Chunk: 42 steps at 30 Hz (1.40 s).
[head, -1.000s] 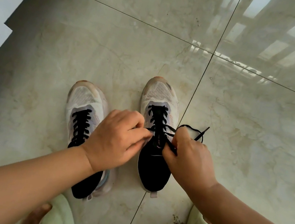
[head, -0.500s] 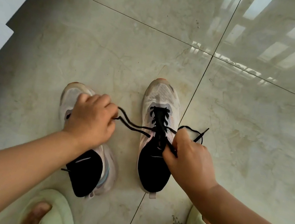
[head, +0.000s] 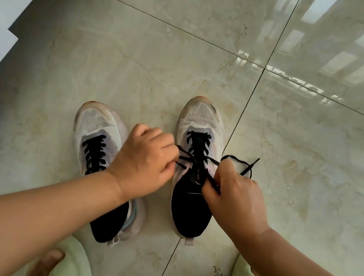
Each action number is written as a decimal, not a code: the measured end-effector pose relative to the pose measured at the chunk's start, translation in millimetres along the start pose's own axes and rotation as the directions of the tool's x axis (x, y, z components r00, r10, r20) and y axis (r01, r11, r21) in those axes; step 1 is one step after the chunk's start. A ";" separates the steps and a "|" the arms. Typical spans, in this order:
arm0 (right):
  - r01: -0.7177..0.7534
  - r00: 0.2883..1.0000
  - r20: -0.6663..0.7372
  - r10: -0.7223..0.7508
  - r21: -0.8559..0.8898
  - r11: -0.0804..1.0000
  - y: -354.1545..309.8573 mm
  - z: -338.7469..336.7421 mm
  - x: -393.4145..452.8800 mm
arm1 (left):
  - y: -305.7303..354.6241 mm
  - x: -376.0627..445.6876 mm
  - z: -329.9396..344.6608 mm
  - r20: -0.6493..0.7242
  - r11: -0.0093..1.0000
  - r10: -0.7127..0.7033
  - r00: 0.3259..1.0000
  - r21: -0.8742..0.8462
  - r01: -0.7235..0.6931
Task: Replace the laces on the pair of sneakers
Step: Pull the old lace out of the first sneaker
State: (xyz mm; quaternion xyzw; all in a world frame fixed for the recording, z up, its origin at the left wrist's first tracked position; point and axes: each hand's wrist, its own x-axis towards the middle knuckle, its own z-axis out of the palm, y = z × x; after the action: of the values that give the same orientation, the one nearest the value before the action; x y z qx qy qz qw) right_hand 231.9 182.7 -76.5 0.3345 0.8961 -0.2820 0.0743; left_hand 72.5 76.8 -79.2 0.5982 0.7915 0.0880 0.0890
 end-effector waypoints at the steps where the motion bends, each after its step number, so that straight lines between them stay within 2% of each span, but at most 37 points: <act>1: 0.004 1.000 -0.005 -0.004 0.009 1.000 0.0 -0.1 -0.2 | -6.9 -1.3 0.7 0.037 0.997 -0.070 0.997 0.037 0.069; 2: 0.009 1.000 -0.010 -0.008 0.018 1.000 0.0 -0.1 -0.4 | -14.6 -2.6 0.0 0.090 0.986 -0.151 0.984 0.086 0.144; 4: 0.015 1.000 -0.014 -0.014 0.028 0.999 0.3 -0.3 -0.1 | -27.5 -4.9 -0.8 0.209 0.930 -0.344 0.915 0.210 0.302; 5: 0.014 1.000 -0.015 -0.014 0.029 0.999 0.3 -0.1 0.0 | -31.8 -5.9 -1.6 0.218 0.907 -0.393 0.893 0.249 0.339; 7: 0.011 1.000 -0.016 -0.011 0.031 0.999 0.4 0.0 0.3 | -32.0 -7.3 -2.1 0.171 0.945 -0.307 0.936 0.172 0.278; 9: 0.007 1.000 -0.014 -0.007 0.036 0.999 0.2 0.1 0.2 | -17.4 -8.5 -5.6 0.094 0.996 -0.089 0.992 -0.015 0.091; 11: 0.004 1.000 -0.011 -0.004 0.038 0.999 0.0 0.0 0.1 | -1.3 -11.0 -5.7 0.034 0.990 0.100 0.994 -0.103 -0.096; 12: 0.004 1.000 -0.009 -0.003 0.038 0.999 -0.2 -0.3 0.2 | 5.6 -10.9 -5.7 0.015 0.985 0.118 0.993 -0.125 -0.115; 15: 0.008 1.000 -0.009 -0.008 0.030 1.000 -0.2 -0.1 0.5 | 14.1 -6.8 -4.4 -0.019 0.981 0.086 0.996 -0.171 -0.088; 17: 0.006 1.000 -0.011 -0.005 0.022 1.000 0.0 -0.3 0.4 | 14.3 -4.2 -4.6 0.008 0.974 0.093 0.996 -0.210 -0.090; 19: 0.000 1.000 -0.008 0.000 0.018 1.000 -0.1 -0.4 0.1 | 13.8 -2.2 -5.5 0.070 0.970 0.051 0.996 -0.243 -0.033; 21: 0.002 1.000 -0.012 -0.001 0.025 1.000 -0.3 -0.7 -0.2 | 11.4 0.1 -4.2 0.122 0.957 -0.096 0.988 -0.261 0.125; 23: 0.009 1.000 -0.019 -0.008 0.037 0.999 -0.3 -0.9 -0.7 | 1.7 1.4 0.8 0.187 0.912 -0.283 0.941 -0.251 0.324; 25: 0.019 0.999 -0.027 -0.018 0.047 0.999 0.2 -0.7 -1.1 | -6.2 0.3 3.5 0.202 0.872 -0.348 0.915 -0.288 0.395; 29: 0.042 0.998 -0.058 -0.039 0.063 0.997 1.2 0.1 -1.3 | -0.1 -7.0 -0.6 0.162 0.904 -0.234 0.958 -0.325 0.276; 32: 0.054 0.995 -0.088 -0.047 0.074 0.996 3.9 -1.1 -3.8 | 0.0 -11.1 -3.2 0.133 0.930 -0.241 0.961 -0.253 0.268; 36: 0.096 0.981 -0.185 -0.063 0.172 0.980 5.2 -6.9 2.2 | 8.8 -8.4 -8.3 0.062 0.935 -0.185 0.981 -0.296 0.195; 40: 0.110 0.987 -0.125 -0.099 0.088 0.990 7.9 -6.6 16.9 | 25.3 -2.7 -8.1 0.115 0.951 -0.110 0.987 -0.275 0.139; 42: 0.072 0.995 -0.072 -0.063 0.130 0.989 9.3 -6.6 21.4 | 29.9 0.3 -4.0 0.155 0.960 -0.137 0.978 -0.225 0.170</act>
State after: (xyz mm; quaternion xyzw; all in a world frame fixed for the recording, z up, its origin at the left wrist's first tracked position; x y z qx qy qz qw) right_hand 221.9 204.0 -82.2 0.3177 0.8883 -0.3314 0.0120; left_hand 99.2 85.0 -67.9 0.5247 0.8114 0.1331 0.2205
